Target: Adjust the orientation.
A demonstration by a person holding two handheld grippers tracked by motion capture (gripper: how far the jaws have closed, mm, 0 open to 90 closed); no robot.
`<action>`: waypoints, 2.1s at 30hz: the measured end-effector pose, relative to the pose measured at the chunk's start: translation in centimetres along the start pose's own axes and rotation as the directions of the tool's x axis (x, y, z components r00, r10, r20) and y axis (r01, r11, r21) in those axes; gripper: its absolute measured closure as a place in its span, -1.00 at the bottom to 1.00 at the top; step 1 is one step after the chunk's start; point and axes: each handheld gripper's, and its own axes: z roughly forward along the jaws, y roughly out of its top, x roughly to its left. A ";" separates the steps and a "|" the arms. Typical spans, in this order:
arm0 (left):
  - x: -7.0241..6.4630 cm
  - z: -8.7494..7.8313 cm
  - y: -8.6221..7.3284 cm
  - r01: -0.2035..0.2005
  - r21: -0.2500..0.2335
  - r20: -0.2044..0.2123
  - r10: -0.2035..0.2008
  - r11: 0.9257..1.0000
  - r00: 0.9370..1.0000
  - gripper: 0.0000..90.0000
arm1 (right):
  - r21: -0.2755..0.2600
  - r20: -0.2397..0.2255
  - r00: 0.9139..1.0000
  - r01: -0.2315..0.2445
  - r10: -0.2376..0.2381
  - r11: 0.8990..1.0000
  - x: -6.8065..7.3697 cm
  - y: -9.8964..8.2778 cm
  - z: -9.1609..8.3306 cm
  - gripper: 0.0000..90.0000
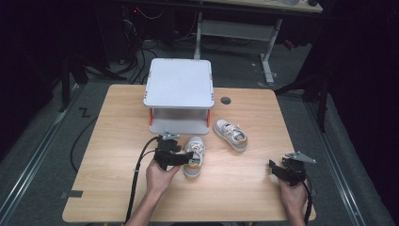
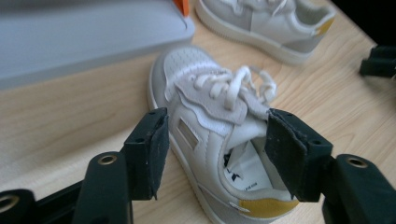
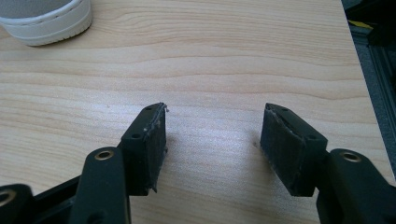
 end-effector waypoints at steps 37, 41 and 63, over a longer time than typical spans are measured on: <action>10.3 -3.8 -6.8 0.034 -0.096 -0.298 -0.061 0.995 0.953 -0.21 | -0.032 -0.133 0.991 0.032 -0.035 0.999 0.1 0.8 -1.8 0.20; 10.5 -3.4 -7.0 0.020 -0.072 -0.340 -0.043 0.997 0.939 -0.21 | -0.059 -0.189 0.980 0.052 -0.063 0.997 0.8 1.8 -2.5 0.25; 11.0 -2.5 -7.4 -0.027 -0.021 -0.412 0.016 0.999 0.911 -0.21 | -0.060 -0.330 0.896 0.295 -0.298 0.954 8.3 10.9 -0.1 0.42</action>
